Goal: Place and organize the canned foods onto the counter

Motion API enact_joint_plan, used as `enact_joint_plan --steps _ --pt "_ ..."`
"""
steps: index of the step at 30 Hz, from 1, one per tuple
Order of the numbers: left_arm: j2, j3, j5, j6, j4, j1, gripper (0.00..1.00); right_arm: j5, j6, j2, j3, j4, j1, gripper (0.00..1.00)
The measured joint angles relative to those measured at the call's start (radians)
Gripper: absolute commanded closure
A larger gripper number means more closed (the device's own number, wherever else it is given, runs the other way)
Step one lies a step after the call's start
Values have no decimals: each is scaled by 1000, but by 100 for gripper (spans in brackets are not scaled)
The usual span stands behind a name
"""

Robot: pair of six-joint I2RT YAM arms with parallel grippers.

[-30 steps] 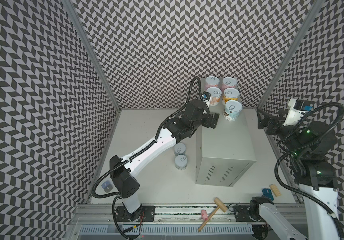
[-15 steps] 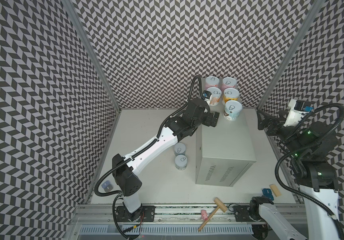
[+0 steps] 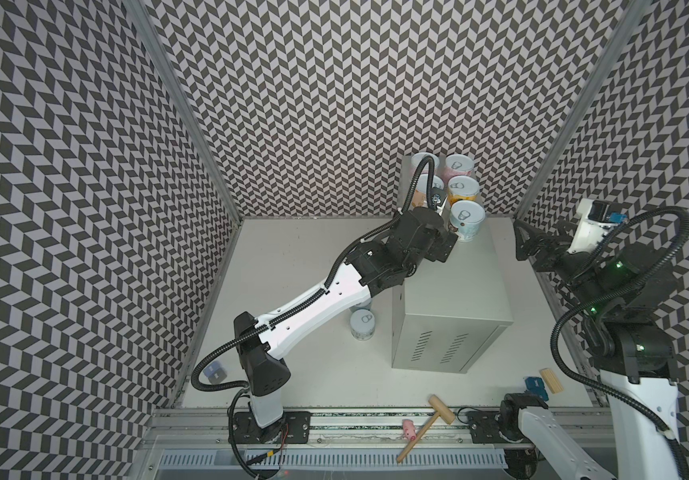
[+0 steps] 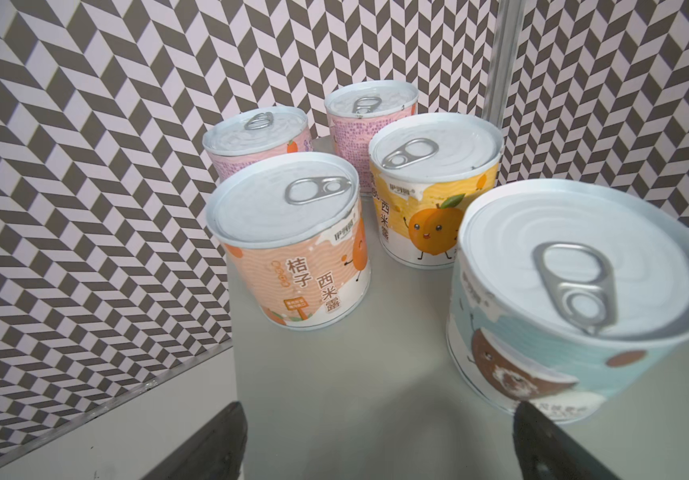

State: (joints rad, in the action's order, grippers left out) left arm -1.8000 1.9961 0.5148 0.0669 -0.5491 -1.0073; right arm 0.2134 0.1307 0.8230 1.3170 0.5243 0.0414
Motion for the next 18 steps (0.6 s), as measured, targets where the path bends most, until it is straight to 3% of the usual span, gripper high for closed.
enact_joint_plan --steps 18 --pt "-29 37 34 -32 -15 1 0 3 -5 0 -2 0 0 1"
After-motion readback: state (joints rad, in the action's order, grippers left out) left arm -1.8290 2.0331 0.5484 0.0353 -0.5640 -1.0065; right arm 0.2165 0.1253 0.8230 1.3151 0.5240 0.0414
